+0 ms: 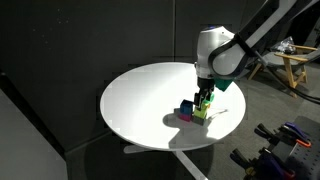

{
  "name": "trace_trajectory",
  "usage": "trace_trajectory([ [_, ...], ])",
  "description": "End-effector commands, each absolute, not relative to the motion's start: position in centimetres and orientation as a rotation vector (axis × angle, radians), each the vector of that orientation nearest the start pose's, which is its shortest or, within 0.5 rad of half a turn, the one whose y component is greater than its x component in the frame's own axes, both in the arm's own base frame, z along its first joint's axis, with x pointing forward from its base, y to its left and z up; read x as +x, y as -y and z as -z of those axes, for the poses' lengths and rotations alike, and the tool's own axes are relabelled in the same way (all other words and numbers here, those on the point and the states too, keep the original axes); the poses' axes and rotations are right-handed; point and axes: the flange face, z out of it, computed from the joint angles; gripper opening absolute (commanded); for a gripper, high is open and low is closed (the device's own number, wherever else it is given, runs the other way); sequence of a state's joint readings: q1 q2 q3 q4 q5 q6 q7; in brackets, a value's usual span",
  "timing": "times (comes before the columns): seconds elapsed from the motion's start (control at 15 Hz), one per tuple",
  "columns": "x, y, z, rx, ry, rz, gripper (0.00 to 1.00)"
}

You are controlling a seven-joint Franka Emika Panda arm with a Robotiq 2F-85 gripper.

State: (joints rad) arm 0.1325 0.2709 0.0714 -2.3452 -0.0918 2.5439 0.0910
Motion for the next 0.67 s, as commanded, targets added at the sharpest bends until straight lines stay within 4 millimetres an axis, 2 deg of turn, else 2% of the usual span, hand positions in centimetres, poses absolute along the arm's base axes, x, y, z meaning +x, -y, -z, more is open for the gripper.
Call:
trace_trajectory([
  [0.0, 50.26, -10.63, -21.03, -3.181, 0.283, -0.085, 1.00],
  [0.4, 50.38, -10.36, -20.32, -3.183, 0.279, -0.104, 1.00],
  [0.47, 50.43, -10.28, -20.23, -3.184, 0.277, -0.108, 0.84],
  [0.53, 50.44, -10.22, -20.21, -3.185, 0.278, -0.108, 0.73],
  [0.6, 50.47, -10.16, -20.23, -3.186, 0.276, -0.108, 0.66],
])
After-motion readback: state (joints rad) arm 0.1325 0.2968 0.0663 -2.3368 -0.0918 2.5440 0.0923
